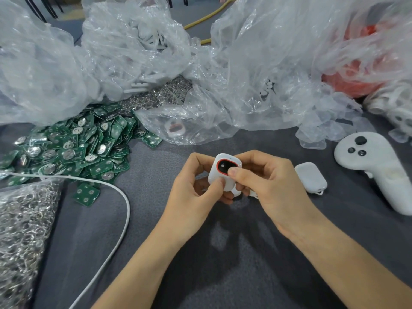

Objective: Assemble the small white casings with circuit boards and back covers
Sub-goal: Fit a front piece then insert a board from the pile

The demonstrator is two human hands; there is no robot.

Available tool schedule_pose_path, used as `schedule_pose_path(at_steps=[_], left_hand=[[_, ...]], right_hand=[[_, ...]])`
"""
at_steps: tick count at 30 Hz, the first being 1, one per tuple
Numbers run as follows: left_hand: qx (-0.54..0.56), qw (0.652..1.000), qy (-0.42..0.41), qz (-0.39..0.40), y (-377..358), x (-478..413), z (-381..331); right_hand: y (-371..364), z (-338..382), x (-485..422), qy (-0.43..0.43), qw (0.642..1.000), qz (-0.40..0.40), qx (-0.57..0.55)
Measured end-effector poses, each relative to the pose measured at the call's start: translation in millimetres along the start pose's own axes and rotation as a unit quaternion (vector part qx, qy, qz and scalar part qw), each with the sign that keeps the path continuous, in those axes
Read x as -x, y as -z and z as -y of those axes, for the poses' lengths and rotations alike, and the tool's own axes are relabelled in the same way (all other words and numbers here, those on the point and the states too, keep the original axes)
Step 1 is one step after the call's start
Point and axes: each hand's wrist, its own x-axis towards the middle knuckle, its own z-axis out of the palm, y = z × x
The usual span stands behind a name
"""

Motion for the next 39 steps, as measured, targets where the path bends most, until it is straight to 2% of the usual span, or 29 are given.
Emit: schedule_pose_path(at_steps=[14,26,35,39], left_hand=[[0.0,1.0,-0.004,0.007,3.0,0.0,-0.4],[-0.05,0.999,-0.018,0.011,9.2,-1.6,-1.5],[0.007,0.999,-0.038,0.021,7.7,1.1,-2.4],[-0.029,0.999,-0.043,0.017,7.4,0.0,-1.1]], right_hand=[[0.5,-2.1,-0.1,0.025,0.995,0.04,0.082],[-4.2,-4.3,3.7,0.051,0.994,0.094,0.031],[-5.8,-2.0,5.8,0.061,0.993,0.096,-0.013],[-5.1,-2.1,5.2,0.052,0.995,0.083,0.005]])
